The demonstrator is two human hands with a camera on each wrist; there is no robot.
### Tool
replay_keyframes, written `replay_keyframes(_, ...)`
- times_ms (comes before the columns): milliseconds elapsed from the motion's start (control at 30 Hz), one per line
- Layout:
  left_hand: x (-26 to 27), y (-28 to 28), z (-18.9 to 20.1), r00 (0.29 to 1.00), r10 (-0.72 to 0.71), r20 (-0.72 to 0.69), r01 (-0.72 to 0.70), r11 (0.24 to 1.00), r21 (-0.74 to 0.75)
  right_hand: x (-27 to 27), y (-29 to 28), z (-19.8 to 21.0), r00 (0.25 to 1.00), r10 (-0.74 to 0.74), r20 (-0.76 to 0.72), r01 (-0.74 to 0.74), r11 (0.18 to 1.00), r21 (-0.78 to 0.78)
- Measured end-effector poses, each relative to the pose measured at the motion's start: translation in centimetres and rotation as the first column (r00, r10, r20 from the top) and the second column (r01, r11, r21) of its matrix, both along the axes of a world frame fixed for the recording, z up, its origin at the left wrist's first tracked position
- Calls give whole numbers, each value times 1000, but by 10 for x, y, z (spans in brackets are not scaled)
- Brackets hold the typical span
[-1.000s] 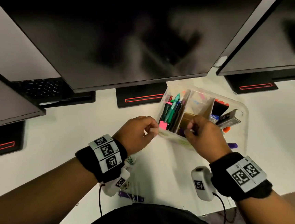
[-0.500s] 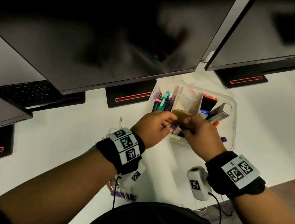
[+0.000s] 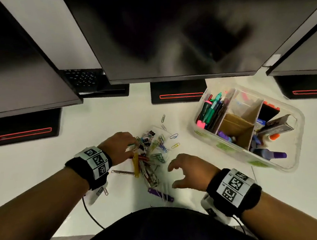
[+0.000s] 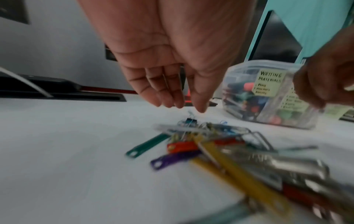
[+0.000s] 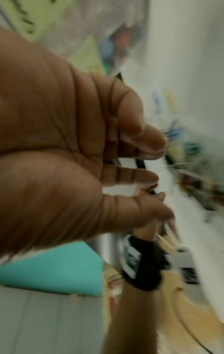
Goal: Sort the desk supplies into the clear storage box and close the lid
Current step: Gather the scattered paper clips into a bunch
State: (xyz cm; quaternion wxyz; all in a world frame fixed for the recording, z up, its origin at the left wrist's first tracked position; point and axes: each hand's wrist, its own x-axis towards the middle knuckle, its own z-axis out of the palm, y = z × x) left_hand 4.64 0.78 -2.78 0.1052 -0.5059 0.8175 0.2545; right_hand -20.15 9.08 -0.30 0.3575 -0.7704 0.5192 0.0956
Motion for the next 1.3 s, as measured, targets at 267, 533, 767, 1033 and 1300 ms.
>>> replay_keyframes(267, 34, 24, -18, 995, 78, 61, -82, 994, 66, 29, 22, -54, 970, 220, -107, -221, 975, 4)
replay_keyframes(533, 30, 39, -27, 1000, -3, -3, 4, 1000, 14, 18, -13, -65, 992, -68, -108, 53, 990, -133)
replay_keyframes(767, -11, 39, -33, 965, -240, 105, 249, 965, -77, 19, -24, -55, 991, -113, 67, 124, 975, -185)
replay_keyframes(1033, -22, 18, -25, 991, -82, 103, 98, 982, -161, 28, -8, -63, 990, 137, -40, -142, 981, -132)
replay_keyframes(1300, -19, 9, -5, 971, 187, -147, -180, 982, 62, 19, -21, -64, 990, -46, -131, 22, 983, -181)
